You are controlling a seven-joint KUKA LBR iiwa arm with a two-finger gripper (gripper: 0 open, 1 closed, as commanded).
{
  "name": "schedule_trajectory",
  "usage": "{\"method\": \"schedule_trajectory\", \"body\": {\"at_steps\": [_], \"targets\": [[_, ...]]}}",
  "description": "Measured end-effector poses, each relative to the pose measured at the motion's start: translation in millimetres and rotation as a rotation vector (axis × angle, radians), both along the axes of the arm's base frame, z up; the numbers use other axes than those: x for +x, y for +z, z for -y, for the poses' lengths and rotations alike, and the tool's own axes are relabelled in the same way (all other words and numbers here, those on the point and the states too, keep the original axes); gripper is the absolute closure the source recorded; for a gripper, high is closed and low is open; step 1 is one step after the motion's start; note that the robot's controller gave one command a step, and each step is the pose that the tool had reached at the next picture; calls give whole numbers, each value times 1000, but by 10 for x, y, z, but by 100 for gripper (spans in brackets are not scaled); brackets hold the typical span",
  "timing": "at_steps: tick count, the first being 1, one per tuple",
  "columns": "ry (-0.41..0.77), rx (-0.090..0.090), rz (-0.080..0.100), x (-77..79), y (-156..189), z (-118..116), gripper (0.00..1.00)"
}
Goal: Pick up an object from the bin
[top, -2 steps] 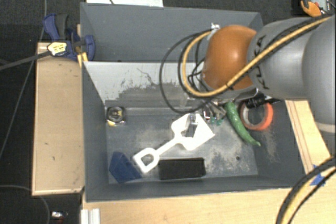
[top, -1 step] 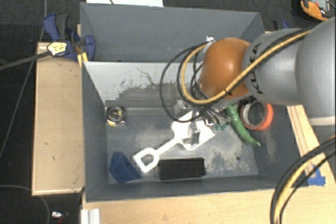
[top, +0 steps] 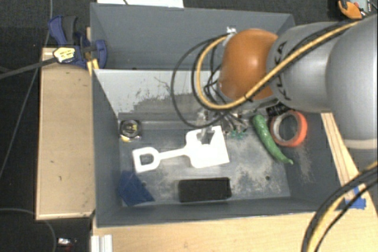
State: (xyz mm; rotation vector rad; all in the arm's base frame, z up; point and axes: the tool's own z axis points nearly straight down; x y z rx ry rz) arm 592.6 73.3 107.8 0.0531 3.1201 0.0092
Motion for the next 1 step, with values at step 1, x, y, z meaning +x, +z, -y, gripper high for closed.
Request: {"method": "schedule_trajectory", "body": {"at_steps": [1], "targets": [[0,0,-1,-2,-2,0,100]]}}
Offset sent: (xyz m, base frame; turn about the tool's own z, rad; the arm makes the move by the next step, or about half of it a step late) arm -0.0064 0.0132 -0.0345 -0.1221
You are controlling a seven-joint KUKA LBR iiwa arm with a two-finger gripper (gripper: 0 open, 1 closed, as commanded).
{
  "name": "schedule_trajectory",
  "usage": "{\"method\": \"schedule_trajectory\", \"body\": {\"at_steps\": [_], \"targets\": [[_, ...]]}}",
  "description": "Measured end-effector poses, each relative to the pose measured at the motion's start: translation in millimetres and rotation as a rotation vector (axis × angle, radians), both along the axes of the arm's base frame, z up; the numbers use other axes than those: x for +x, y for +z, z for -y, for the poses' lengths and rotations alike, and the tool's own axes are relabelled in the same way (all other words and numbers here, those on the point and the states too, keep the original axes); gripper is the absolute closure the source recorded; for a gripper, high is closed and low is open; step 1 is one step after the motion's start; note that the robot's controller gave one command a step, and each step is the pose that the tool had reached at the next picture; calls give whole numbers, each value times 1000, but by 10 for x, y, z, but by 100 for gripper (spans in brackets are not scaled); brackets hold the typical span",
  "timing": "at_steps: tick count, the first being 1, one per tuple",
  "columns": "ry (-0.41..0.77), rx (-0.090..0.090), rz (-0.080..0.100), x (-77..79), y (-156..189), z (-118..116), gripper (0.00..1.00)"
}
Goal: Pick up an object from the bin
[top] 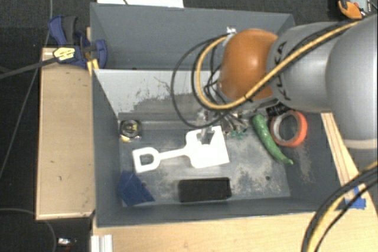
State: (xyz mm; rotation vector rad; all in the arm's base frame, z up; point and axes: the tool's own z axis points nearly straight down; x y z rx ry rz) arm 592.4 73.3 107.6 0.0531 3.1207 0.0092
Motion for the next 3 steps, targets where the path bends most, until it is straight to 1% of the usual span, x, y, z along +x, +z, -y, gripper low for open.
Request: {"method": "schedule_trajectory", "body": {"at_steps": [1,2,3], "targets": [[108,-2,7,-37,-281,-111,100],[74,-1,5,-158,651,-66,100],[119,-3,-5,-136,548,84,100]]}}
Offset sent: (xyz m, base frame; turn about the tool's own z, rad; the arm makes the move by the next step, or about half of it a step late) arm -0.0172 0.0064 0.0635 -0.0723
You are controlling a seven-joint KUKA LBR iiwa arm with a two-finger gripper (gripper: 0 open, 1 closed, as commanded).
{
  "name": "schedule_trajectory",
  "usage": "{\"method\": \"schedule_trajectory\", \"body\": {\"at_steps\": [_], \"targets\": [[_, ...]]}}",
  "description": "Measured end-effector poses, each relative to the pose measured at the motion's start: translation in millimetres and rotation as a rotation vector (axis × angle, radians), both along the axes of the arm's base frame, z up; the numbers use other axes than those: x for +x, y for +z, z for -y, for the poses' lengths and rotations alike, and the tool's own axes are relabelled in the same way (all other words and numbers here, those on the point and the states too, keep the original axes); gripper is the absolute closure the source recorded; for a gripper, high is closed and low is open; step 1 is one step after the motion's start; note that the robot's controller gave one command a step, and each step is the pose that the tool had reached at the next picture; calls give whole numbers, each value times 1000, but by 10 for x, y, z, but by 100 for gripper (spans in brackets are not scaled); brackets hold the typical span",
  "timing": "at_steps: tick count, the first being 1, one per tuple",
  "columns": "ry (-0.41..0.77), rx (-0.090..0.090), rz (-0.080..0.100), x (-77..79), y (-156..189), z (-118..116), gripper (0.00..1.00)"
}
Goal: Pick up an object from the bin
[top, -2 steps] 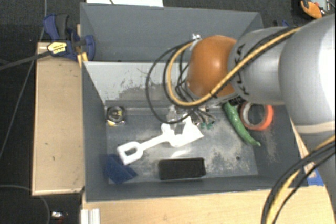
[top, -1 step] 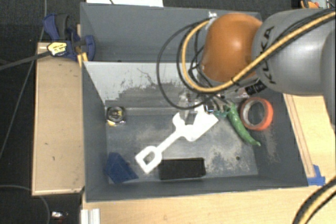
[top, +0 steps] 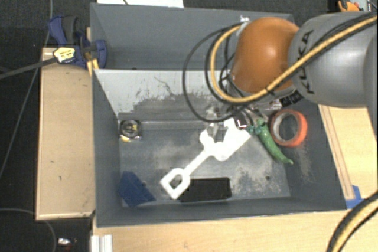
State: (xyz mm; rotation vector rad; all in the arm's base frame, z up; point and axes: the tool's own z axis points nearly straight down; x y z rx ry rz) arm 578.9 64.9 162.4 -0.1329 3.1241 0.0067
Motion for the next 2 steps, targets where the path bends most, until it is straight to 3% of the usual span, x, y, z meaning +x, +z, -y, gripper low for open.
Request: {"method": "schedule_trajectory", "body": {"at_steps": [1,2], "targets": [[-66,5,14,-105,-543,-286,100],[-41,2,13,-118,243,-56,100]]}}
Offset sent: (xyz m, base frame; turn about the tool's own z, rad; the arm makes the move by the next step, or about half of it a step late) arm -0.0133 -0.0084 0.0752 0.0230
